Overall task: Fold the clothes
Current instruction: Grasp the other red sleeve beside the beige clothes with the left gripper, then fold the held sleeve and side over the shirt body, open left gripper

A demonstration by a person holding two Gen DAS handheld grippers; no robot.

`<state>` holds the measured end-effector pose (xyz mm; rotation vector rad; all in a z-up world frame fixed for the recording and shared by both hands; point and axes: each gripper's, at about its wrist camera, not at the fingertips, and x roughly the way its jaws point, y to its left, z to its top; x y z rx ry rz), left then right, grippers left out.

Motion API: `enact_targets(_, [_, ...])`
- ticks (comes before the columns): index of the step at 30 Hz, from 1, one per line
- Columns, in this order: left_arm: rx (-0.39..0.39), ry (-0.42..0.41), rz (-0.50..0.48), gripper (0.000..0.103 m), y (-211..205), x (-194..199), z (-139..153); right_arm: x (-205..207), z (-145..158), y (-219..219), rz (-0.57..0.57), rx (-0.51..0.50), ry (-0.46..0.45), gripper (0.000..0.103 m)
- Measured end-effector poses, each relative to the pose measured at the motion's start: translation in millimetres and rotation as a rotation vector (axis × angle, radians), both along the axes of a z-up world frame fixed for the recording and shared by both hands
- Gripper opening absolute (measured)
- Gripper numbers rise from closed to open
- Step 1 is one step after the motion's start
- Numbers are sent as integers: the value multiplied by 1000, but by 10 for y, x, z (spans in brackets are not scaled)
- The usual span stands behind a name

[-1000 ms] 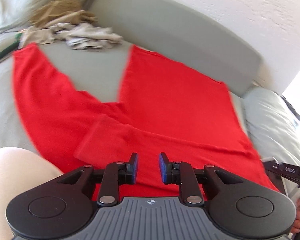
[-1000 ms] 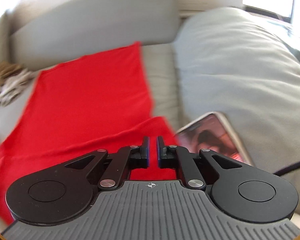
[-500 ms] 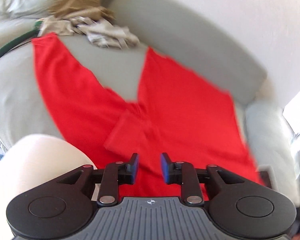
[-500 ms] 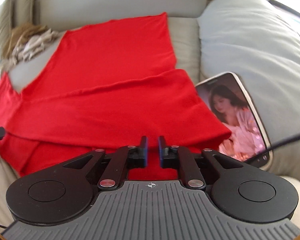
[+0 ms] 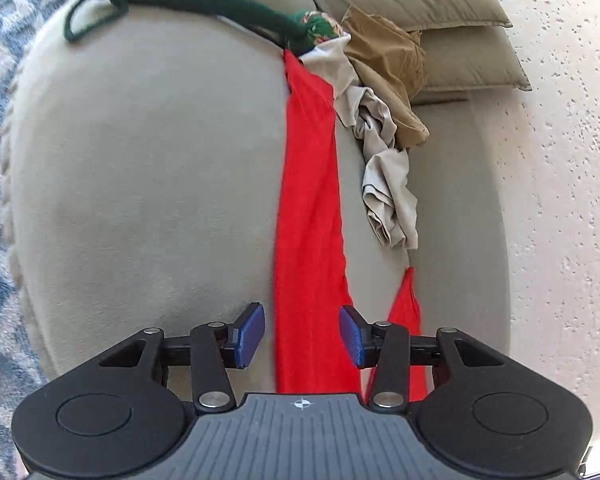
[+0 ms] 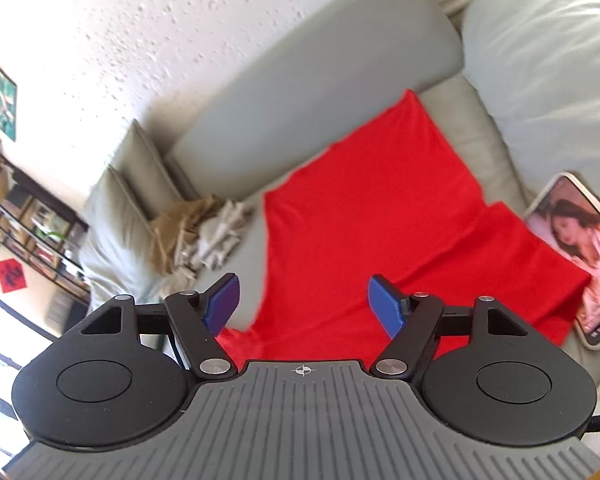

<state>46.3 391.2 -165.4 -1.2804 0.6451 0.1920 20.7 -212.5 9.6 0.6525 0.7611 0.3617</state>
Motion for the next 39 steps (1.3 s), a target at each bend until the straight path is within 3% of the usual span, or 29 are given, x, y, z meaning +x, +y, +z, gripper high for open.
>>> enact_targets(6, [-40, -21, 26, 45, 225, 356, -97, 87, 225, 322, 26, -39, -39, 74])
enact_targets(11, [-151, -63, 149, 32, 617, 642, -317, 189, 236, 552, 44, -48, -26, 74])
enact_targets(13, [-180, -70, 168, 21, 747, 802, -387, 235, 205, 619, 56, -50, -14, 74])
enact_targets(16, [-179, -70, 199, 14, 861, 1005, -425, 305, 164, 720, 73, -58, 1, 74])
enact_targets(23, [-136, -22, 252, 13, 991, 1320, -415, 392, 182, 960, 138, -125, -29, 74])
enact_targets(25, [-80, -4, 228, 5, 985, 1354, -337, 383, 181, 987, 149, -130, -33, 74])
enact_targets(27, [68, 0, 170, 0, 936, 1366, -154, 357, 171, 969, 153, -119, -28, 74])
enact_targets(30, [239, -44, 85, 0, 817, 1305, 176, 298, 161, 890, 151, -100, -24, 74])
enact_targets(33, [349, -115, 19, 0, 629, 1179, 540, 222, 161, 774, 137, -78, -29, 74])
enact_targets(39, [671, -223, -89, 0, -148, 916, 1357, 24, 173, 446, 87, -33, -45, 74])
